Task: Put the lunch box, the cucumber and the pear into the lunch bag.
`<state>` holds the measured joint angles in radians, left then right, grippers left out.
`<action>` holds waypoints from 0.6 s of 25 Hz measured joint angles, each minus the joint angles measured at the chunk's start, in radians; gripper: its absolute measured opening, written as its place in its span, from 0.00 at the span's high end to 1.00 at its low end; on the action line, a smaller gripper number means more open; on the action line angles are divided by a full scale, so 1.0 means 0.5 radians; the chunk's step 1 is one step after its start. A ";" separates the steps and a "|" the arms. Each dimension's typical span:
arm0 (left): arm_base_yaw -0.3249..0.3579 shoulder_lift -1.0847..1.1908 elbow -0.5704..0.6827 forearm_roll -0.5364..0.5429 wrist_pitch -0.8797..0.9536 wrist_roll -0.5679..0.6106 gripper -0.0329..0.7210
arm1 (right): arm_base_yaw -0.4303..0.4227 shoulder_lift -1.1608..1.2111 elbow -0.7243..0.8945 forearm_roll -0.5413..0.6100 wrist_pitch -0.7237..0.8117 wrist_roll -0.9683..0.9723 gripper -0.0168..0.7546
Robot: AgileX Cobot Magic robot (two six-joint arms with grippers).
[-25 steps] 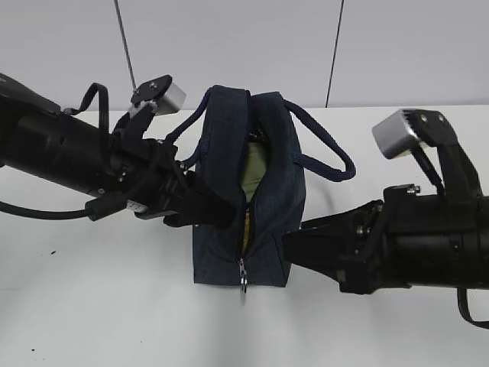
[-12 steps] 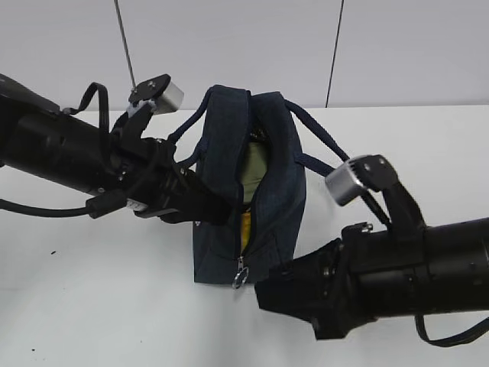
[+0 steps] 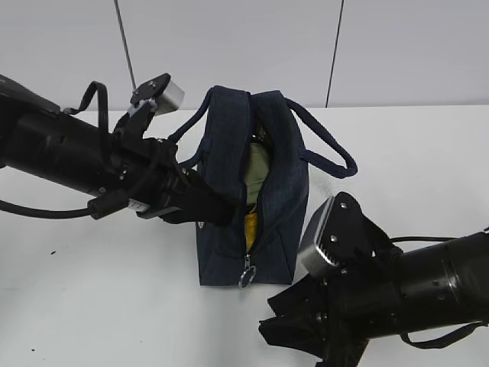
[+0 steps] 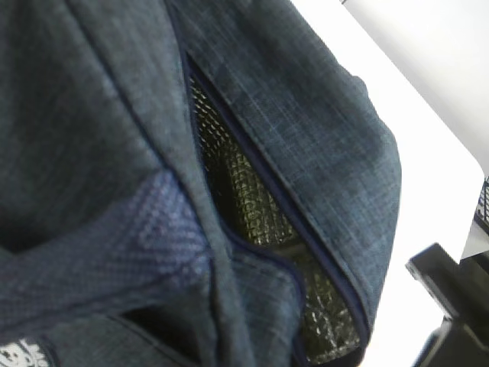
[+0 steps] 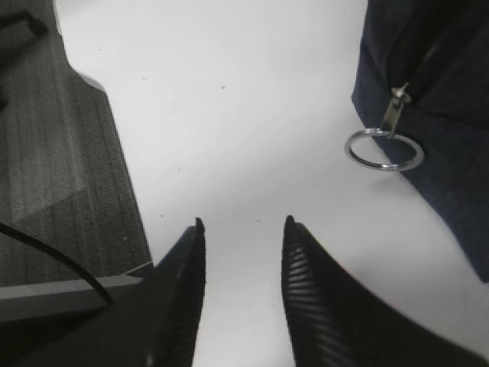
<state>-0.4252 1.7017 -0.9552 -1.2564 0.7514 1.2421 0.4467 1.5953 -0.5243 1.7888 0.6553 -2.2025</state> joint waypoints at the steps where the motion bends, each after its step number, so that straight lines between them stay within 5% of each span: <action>1: 0.000 0.001 0.000 -0.002 0.005 0.000 0.91 | 0.000 0.008 -0.008 0.004 -0.025 -0.047 0.60; 6: 0.000 0.002 0.000 -0.002 0.033 0.000 0.91 | 0.000 0.089 -0.090 0.007 -0.093 -0.194 0.50; 15: 0.000 0.002 0.000 -0.002 0.095 0.000 0.91 | 0.000 0.201 -0.258 0.012 -0.267 -0.244 0.49</action>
<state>-0.4252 1.7029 -0.9552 -1.2574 0.7988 1.2421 0.4467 1.6959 -0.6534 1.7947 0.5221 -2.3243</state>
